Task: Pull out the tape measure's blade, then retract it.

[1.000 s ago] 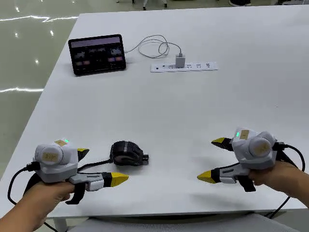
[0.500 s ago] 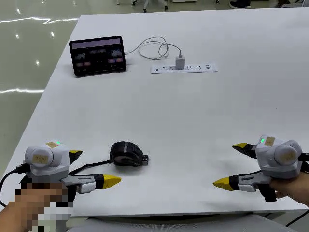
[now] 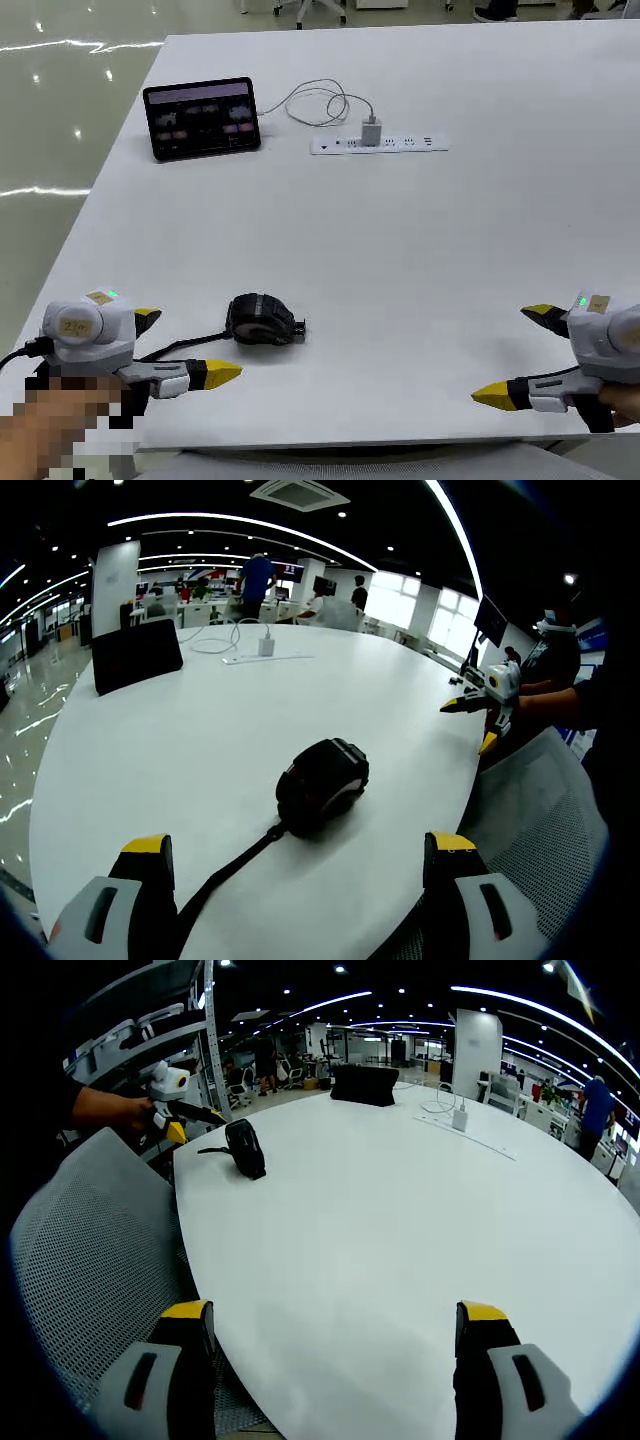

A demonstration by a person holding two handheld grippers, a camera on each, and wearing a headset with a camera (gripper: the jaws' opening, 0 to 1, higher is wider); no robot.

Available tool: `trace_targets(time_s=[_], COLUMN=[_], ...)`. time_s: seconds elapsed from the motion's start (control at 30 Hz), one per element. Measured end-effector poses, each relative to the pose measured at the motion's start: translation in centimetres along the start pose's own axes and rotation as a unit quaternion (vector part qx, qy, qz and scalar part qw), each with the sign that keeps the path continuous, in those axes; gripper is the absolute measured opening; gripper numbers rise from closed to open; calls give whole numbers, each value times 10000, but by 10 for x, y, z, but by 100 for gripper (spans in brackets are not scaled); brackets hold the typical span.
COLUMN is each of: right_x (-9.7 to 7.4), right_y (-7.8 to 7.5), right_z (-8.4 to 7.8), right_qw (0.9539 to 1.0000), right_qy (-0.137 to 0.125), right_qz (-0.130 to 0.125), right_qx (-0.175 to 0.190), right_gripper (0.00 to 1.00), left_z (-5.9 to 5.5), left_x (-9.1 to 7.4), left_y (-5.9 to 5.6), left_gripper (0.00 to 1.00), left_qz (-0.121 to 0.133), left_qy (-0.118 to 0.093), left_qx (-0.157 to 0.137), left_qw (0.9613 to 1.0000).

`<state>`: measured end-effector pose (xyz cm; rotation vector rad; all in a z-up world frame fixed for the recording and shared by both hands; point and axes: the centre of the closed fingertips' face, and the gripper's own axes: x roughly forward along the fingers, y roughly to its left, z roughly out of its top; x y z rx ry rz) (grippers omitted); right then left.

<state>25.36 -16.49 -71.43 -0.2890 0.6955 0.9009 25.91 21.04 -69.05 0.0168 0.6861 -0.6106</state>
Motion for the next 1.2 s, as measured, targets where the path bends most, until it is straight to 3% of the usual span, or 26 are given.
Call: trace_targets(time_s=[0.23,0.5,0.63,0.83,1.2], right_x=[-9,-14,-14,-13,-14], right_y=[9,4,3,4,3], right_z=[-5,-4,-3,-2,-1], right_qw=[9999,10000,10000,10000,10000], right_qy=[66,20,13,27,8], right_qz=[-3,-61,-49,-29,-30], right_qx=[-101,-68,-79,-73,-44], right_gripper=[100,100,100,100,99], left_z=[-12,-12,-10,-12,-10], left_x=[-2,-7,-9,-9,-10], left_y=[-2,1,8,4,8], left_gripper=[100,100,100,100,100], left_qz=[-45,3,187,90,125], left_qy=[156,188,148,218,202], left_qx=[21,40,73,11,21], left_qw=[9999,9998,9997,9997,9997])
